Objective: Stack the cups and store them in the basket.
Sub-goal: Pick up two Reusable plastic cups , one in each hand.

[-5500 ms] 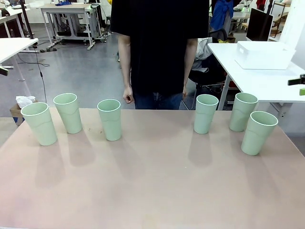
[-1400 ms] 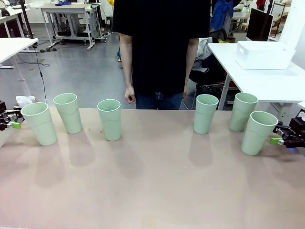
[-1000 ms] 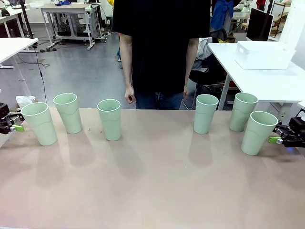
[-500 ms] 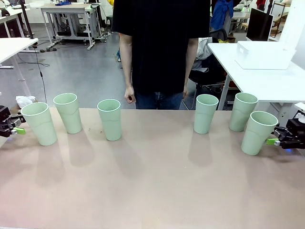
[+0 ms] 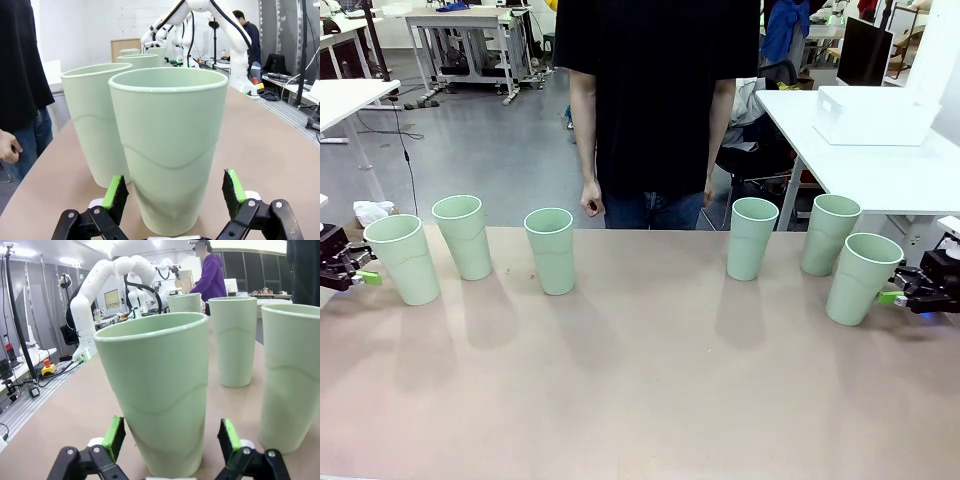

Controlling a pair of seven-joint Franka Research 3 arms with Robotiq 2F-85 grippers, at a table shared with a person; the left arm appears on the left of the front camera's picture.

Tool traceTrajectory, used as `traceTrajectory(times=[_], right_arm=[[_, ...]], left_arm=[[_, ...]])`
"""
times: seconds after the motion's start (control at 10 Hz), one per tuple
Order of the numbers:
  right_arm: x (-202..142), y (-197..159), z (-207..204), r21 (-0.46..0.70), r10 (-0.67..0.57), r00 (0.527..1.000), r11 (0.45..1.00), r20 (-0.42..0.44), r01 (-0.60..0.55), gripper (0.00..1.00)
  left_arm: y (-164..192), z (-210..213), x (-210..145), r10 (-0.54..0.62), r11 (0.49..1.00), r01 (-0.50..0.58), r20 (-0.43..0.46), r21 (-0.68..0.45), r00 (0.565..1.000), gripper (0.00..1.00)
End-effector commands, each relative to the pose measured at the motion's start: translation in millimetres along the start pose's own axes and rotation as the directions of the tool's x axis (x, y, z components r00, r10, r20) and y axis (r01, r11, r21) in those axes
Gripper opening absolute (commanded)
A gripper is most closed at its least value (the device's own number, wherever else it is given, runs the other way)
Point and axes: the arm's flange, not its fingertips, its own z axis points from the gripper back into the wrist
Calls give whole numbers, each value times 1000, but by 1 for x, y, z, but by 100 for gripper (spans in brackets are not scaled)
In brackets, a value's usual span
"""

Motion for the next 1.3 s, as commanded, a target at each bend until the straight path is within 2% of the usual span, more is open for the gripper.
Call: traceTrajectory(times=[0.0, 1.2], right_arm=[[0, 5, -8, -32, 15, 1000, 999, 5, -15, 100], [0, 14, -30, -62, -2, 1000, 998, 25, 4, 100]], left_arm=[[-9, -15, 7, -24, 999, 24, -7, 25, 1000, 100], [-12, -46, 0, -24, 995, 19, 45, 102, 999, 100]])
